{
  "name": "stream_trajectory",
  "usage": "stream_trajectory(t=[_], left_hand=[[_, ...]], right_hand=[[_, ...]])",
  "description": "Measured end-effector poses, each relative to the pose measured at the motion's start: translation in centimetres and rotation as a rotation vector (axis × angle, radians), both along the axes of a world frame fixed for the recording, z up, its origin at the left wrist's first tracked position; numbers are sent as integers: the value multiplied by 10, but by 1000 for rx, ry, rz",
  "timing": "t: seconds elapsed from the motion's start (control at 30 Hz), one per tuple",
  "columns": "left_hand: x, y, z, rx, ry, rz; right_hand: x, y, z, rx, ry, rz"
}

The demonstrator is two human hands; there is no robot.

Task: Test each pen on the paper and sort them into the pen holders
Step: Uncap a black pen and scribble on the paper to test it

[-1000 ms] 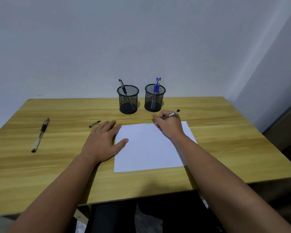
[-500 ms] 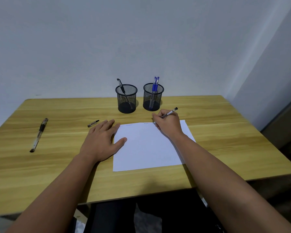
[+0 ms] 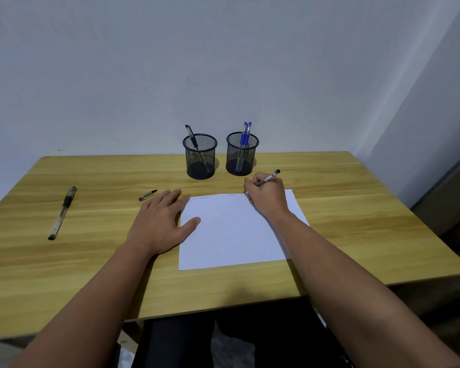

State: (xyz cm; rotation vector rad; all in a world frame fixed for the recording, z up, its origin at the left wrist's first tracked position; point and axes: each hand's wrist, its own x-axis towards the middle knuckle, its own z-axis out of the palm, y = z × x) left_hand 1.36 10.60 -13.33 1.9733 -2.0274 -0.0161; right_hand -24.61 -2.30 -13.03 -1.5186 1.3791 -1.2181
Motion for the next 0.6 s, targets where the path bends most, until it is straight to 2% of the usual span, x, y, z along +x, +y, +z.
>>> stream_trajectory(t=[0.6], left_hand=[[0, 0, 0, -4, 13, -1]], right_hand=[[0, 1, 1, -78, 103, -70]])
